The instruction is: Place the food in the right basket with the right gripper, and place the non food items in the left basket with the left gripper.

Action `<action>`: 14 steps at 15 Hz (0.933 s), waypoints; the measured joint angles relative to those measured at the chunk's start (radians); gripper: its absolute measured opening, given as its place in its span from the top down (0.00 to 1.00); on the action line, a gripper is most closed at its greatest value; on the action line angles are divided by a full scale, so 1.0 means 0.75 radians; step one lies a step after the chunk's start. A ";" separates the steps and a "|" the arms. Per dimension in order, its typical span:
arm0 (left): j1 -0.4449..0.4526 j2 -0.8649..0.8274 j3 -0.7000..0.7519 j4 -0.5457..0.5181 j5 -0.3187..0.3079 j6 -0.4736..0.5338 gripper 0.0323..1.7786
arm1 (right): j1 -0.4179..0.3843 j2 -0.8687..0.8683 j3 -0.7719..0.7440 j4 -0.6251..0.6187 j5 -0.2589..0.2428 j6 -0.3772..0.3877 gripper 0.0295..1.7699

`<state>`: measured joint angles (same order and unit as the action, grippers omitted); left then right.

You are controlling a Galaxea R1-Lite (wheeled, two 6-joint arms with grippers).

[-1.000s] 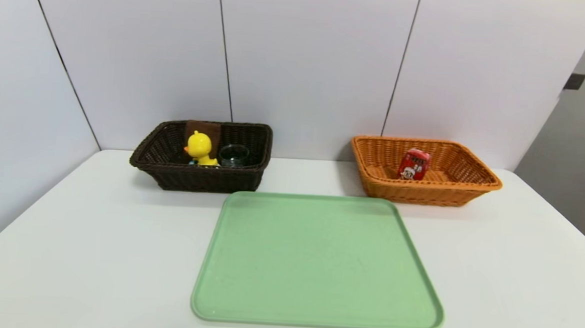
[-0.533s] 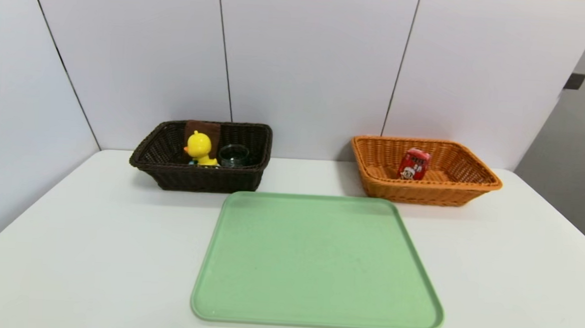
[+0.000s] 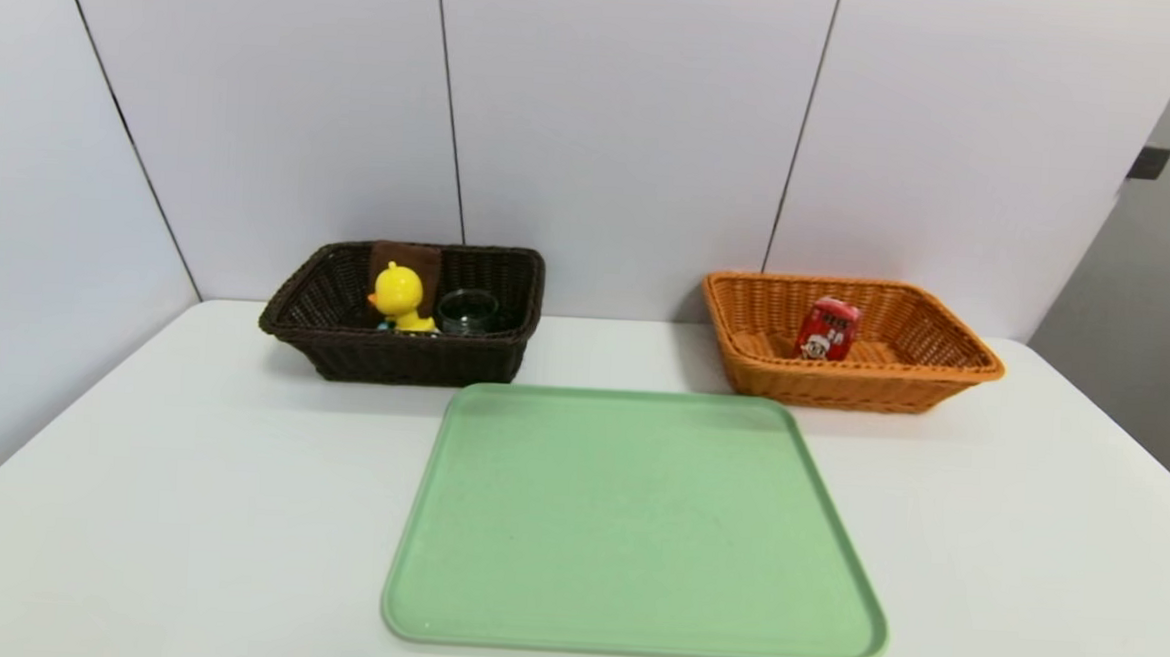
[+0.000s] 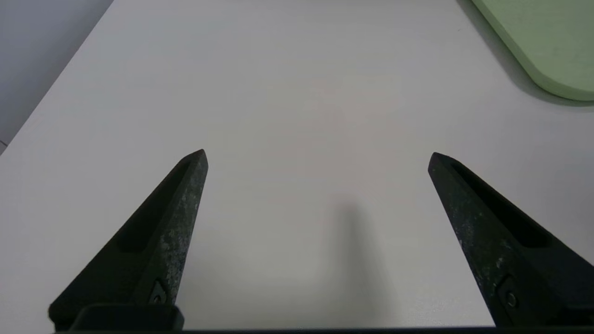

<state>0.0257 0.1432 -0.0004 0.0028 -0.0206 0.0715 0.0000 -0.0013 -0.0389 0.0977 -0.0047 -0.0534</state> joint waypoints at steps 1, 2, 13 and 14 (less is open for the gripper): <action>-0.002 -0.023 0.000 0.000 0.001 -0.007 0.05 | 0.000 0.000 0.000 -0.001 -0.006 0.005 0.04; -0.006 -0.063 0.001 -0.001 -0.002 -0.014 0.05 | 0.000 0.000 0.001 -0.006 -0.008 0.017 0.04; -0.020 -0.189 0.001 -0.009 -0.003 -0.056 0.05 | -0.001 0.000 0.001 -0.003 -0.019 0.064 0.04; -0.020 -0.189 0.001 -0.009 -0.003 -0.055 0.05 | -0.001 0.000 0.001 -0.008 -0.016 0.064 0.04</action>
